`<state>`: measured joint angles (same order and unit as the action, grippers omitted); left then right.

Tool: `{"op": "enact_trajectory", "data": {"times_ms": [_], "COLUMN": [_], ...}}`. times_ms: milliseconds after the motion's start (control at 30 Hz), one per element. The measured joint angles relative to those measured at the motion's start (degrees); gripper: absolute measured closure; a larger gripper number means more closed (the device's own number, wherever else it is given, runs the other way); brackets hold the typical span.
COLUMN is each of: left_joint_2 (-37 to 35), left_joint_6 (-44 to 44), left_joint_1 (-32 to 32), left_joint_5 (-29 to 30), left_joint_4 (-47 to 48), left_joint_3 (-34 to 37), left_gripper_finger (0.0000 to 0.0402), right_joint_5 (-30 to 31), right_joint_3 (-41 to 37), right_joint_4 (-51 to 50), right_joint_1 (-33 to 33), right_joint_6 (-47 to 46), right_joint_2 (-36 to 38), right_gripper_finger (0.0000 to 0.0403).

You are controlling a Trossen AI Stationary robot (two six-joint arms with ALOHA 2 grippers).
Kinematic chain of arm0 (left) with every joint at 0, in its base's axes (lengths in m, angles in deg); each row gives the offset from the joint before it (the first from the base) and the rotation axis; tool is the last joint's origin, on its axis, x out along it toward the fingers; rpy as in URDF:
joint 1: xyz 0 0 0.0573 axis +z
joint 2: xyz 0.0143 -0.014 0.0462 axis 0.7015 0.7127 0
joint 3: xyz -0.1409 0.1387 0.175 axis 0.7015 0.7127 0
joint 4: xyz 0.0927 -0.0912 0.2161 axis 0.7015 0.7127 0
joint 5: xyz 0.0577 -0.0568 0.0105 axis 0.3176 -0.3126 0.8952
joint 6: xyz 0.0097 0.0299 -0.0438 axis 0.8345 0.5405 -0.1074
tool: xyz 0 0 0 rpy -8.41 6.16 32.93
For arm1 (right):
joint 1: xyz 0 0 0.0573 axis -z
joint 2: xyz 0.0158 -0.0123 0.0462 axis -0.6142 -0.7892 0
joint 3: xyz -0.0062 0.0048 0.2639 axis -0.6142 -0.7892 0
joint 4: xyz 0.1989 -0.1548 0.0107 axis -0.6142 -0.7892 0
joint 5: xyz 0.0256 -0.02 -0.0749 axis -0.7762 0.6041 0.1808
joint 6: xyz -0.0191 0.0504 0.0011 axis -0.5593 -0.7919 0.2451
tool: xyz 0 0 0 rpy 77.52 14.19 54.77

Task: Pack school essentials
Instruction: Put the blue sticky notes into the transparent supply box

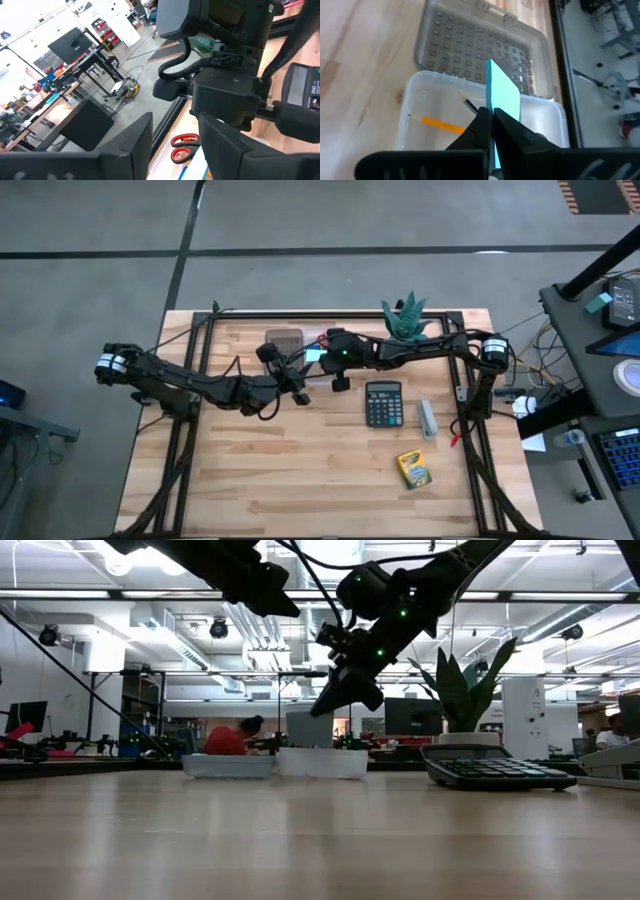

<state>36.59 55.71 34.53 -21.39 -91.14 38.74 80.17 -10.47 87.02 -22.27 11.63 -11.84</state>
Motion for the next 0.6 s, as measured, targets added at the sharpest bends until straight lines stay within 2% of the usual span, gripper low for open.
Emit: {"op": "enact_trajectory", "data": {"times_ms": [400, 600], "left_joint_2": [0.08, 0.12], "left_joint_6": [-0.11, -0.13], "left_joint_1": [-0.05, -0.05], "left_joint_5": [0.02, 0.06], "left_joint_4": [-0.02, -0.13], "left_joint_3": [0.02, 0.02], "left_gripper_finger": [0.0261, 0.0261], "right_joint_5": [-0.32, -0.1], "right_joint_3": [-0.17, -0.17], "right_joint_4": [-0.03, -0.07], "right_joint_1": [0.26, 0.27], "right_joint_6": [-2.74, -4.01], "right_joint_2": [-0.07, -0.07], "right_gripper_finger": [0.0392, 0.0358]}}
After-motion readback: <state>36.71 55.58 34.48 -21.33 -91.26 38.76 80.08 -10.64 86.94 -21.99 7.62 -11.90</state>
